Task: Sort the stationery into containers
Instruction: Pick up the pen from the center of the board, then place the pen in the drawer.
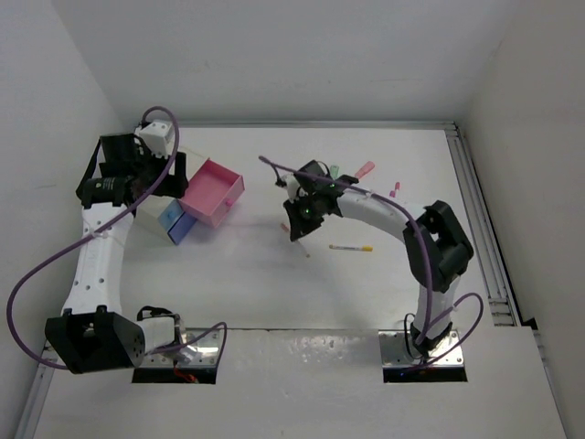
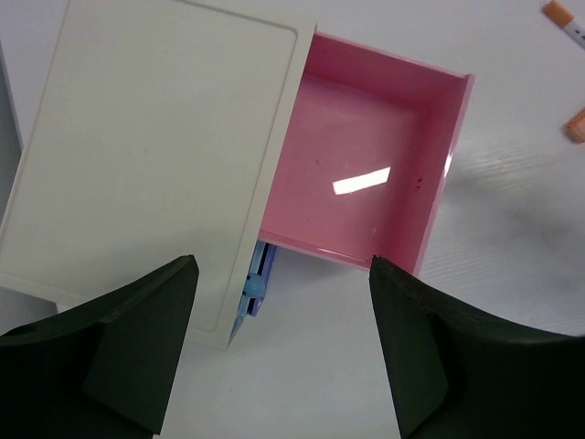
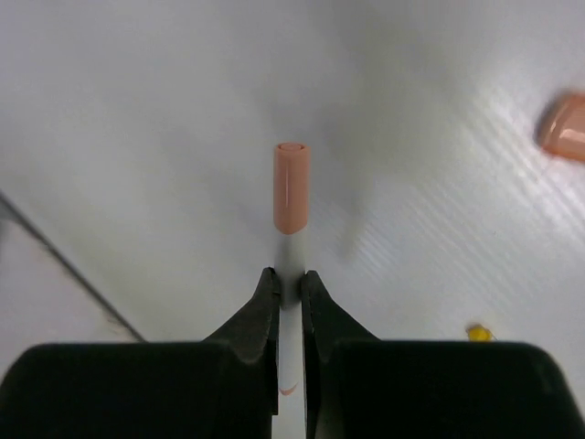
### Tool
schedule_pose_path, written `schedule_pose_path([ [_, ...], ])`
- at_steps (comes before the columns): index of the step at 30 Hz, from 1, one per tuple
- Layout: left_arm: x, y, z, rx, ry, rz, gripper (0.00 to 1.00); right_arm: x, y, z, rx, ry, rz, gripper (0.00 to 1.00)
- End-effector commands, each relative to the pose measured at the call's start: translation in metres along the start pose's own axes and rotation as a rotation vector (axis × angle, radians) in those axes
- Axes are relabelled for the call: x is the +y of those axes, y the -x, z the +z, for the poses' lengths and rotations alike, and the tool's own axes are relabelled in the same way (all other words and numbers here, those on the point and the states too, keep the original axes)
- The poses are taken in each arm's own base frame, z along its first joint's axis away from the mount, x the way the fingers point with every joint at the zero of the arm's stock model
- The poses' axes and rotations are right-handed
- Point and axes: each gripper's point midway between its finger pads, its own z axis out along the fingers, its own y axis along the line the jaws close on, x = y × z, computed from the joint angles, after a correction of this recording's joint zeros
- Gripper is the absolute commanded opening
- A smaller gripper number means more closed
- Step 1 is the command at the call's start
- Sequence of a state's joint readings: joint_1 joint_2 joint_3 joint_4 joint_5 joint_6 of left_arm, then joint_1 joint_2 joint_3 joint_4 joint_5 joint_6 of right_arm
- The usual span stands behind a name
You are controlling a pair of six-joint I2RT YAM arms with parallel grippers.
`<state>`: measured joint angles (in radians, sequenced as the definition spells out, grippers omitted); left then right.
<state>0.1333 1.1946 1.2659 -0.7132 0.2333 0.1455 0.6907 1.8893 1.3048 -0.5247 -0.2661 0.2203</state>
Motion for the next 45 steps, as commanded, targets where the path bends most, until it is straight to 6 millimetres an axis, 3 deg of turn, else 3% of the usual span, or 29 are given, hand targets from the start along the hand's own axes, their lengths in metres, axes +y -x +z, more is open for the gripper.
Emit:
schedule_pose_path([
  [1,-0.005,0.028,-0.014,-0.119,-0.025,-0.015,0.82,0.057,0.095,-0.073,-0.313,0.185,0.036,0.00],
  [8,-0.003,0.036,-0.017,-0.155,-0.009,-0.025,0.82,0.100,0.201,-0.129,-0.625,0.352,0.162,0.00],
  [13,0.002,0.048,-0.023,-0.170,0.017,-0.020,0.82,0.118,0.246,-0.112,-0.713,0.369,0.217,0.00],
  [14,0.005,0.048,-0.023,-0.168,0.028,-0.017,0.82,0.121,0.258,-0.116,-0.741,0.380,0.249,0.00],
  [16,0.007,0.049,-0.025,-0.167,0.041,-0.014,0.82,0.115,0.268,-0.098,-0.762,0.357,0.316,0.00],
  [20,0.010,0.051,-0.026,-0.173,0.054,-0.012,0.82,0.114,0.291,-0.083,-0.833,0.402,0.420,0.00],
  [25,0.015,0.049,-0.023,-0.166,0.073,-0.009,0.82,0.104,0.305,-0.054,-0.870,0.397,0.480,0.00],
  [27,0.016,0.050,-0.021,-0.165,0.074,-0.011,0.82,0.105,0.311,-0.054,-0.898,0.403,0.473,0.00],
  [30,0.018,0.050,-0.015,-0.151,0.069,-0.012,0.82,0.100,0.310,-0.033,-0.899,0.384,0.478,0.00],
  [34,0.021,0.050,-0.014,-0.148,0.078,-0.009,0.82,0.100,0.307,-0.023,-0.879,0.391,0.492,0.00],
  [35,0.020,0.049,-0.014,-0.146,0.078,-0.010,0.82,0.103,0.305,-0.021,-0.866,0.405,0.491,0.09],
  [40,0.021,0.048,-0.012,-0.146,0.078,-0.013,0.83,0.119,0.296,-0.024,-0.821,0.451,0.474,0.32],
  [45,0.019,0.054,-0.015,-0.166,0.071,-0.022,0.83,0.124,0.283,-0.044,-0.810,0.459,0.464,0.36],
])
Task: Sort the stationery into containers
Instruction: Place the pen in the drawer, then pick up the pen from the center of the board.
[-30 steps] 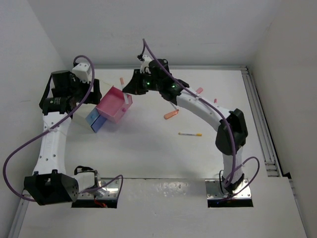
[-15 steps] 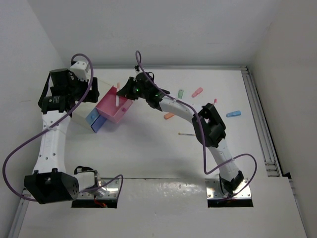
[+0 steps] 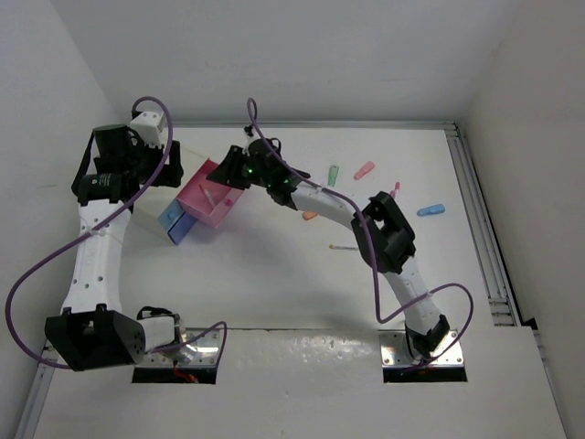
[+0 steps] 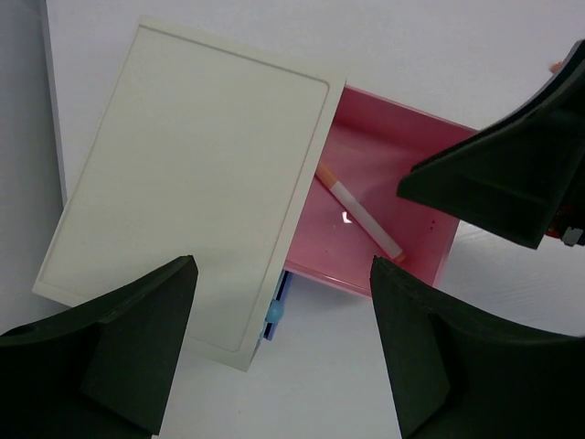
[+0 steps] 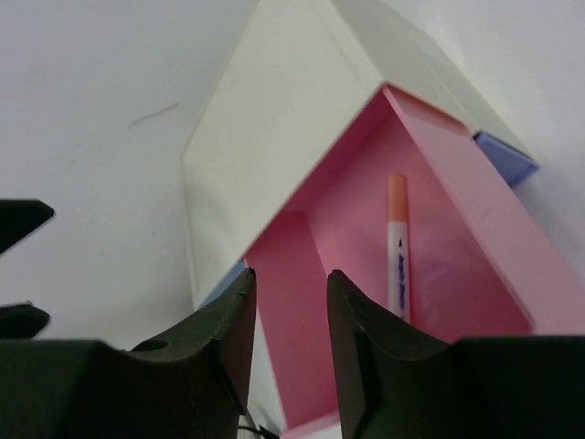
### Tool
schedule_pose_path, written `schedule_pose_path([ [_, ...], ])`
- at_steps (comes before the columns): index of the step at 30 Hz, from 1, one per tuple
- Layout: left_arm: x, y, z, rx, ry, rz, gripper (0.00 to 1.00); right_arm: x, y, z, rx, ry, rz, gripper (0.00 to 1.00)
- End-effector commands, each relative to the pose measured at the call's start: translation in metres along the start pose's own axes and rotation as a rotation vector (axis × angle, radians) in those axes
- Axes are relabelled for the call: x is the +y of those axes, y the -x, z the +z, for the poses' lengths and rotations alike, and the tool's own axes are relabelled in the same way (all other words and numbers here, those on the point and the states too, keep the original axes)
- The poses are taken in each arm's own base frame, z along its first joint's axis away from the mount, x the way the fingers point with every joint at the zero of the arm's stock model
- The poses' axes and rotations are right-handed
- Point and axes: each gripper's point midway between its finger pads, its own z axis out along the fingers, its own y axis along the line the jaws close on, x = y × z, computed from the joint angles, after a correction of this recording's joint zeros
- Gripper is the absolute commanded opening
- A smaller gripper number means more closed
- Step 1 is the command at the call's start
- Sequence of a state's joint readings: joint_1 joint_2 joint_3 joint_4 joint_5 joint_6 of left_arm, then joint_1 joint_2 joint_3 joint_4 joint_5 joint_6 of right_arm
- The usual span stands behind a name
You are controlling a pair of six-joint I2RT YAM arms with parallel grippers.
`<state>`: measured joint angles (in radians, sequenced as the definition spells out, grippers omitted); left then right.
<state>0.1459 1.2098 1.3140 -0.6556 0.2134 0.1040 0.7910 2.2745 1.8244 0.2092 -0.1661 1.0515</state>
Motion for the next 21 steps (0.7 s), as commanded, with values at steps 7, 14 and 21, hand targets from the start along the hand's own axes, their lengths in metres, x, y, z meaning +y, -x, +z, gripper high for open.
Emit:
schedule_pose_path([
  [7,-0.009,0.032,-0.011,-0.116,-0.056,0.016,0.83,0.044,0.088,-0.101,-0.085,0.088,-0.222,0.34],
  [14,-0.039,0.030,-0.001,-0.124,-0.157,0.073,0.82,-0.087,0.065,-0.220,0.300,-0.238,-0.652,0.28],
  [21,-0.054,0.034,-0.001,-0.132,-0.198,0.107,0.82,-0.207,-0.011,-0.323,0.712,-0.428,-0.771,0.28],
])
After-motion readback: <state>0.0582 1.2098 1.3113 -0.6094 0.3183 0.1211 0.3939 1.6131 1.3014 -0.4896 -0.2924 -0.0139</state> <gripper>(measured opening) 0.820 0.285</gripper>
